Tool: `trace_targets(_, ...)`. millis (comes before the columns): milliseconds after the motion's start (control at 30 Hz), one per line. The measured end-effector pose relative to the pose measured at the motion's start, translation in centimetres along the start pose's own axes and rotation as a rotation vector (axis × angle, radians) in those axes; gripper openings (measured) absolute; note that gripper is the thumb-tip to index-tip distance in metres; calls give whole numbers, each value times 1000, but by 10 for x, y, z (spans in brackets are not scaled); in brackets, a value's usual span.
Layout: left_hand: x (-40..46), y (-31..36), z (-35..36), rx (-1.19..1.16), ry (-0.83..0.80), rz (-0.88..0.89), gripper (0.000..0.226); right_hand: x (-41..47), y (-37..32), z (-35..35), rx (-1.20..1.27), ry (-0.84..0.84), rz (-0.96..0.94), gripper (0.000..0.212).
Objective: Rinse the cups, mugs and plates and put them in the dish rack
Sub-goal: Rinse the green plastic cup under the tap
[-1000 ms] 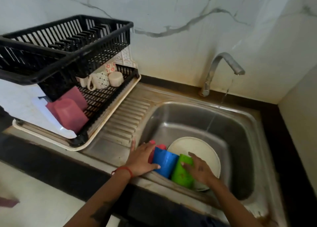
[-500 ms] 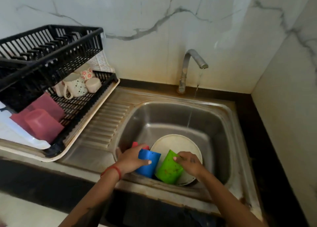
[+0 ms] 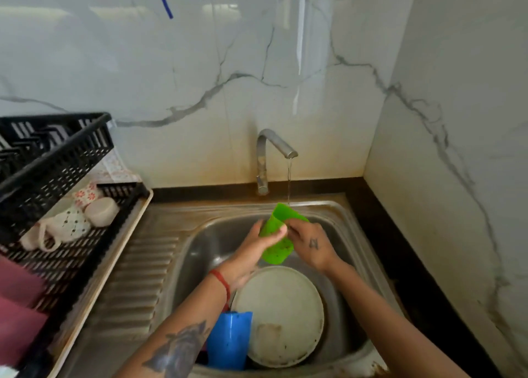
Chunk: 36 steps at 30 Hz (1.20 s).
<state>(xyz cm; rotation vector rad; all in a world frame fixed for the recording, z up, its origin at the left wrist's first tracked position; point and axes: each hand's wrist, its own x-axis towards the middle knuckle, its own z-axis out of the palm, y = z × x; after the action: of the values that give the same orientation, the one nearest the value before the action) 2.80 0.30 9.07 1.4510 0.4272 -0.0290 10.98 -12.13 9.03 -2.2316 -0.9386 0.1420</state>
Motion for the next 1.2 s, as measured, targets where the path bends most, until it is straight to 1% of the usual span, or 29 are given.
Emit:
trace_targets(67,13,15,1,-176,9,-98,83,11,-6,-4,-14,58,-39,22)
trace_targets(133,30,25,2,-329,44,-109,88,20,-10,-6,-29,106,-114,23)
trace_targets(200,44,32,6,-488,106,-86,81,28,-9,-6,-42,155,-169,26)
trace_targets(233,50,34,8,-531,118,-77,76,31,-7,-5,-41,170,-185,27)
trace_targets(333,70,39,13,-574,138,-58,47,48,2,-10,-62,150,-254,32)
trace_targets(367,78,38,13,-581,156,-61,38,54,9,-11,-105,120,-296,34)
trace_targets(400,84,38,12,-584,176,-61,35,59,17,-14,-172,76,-336,36)
trace_targets(433,91,37,11,-576,194,-47,36,67,26,-17,-258,31,-372,37)
trace_targets(500,102,35,11,-518,219,26,46,80,46,-23,-474,-43,-423,37)
trace_targets(533,107,33,11,-486,231,72,53,86,55,-24,-555,-60,-439,39)
trace_targets(567,110,31,11,-464,243,111,60,90,60,-24,-582,-60,-441,41)
trace_targets(633,115,27,10,-454,280,144,65,95,59,-14,-473,-12,-395,42)
trace_targets(700,117,24,8,-454,305,174,54,97,48,3,-253,25,-341,39)
trace_targets(767,117,24,2,-428,282,209,45,99,43,11,-103,4,-327,38)
trace_targets(800,117,24,-1,-402,267,227,47,100,45,8,-134,-25,-369,39)
trace_targets(833,116,25,-5,-365,260,240,54,103,50,1,-274,-27,-464,39)
trace_targets(900,116,26,-8,-248,280,253,69,115,63,-15,-650,-8,-635,41)
trace_targets(933,117,26,-7,-195,307,263,74,120,66,-20,-775,-5,-645,43)
trace_targets(967,118,26,-5,-168,332,278,76,123,65,-21,-822,-1,-602,44)
trace_targets(1000,118,26,-2,-164,346,296,76,124,61,-15,-778,7,-531,45)
trace_targets(1033,118,27,2,-172,346,311,74,122,56,-6,-657,19,-455,44)
trace_targets(1067,118,28,5,-182,336,319,70,119,50,2,-457,2,-375,41)
trace_targets(1100,117,28,6,-186,325,320,66,115,44,6,-250,-37,-324,37)
trace_targets(1133,116,29,7,-175,314,319,64,112,43,7,-101,-88,-302,34)
trace_targets(1167,114,30,5,-147,307,323,64,109,47,6,-61,-122,-321,35)
trace_targets(1200,113,30,3,-108,306,332,65,108,54,2,-134,-119,-385,40)
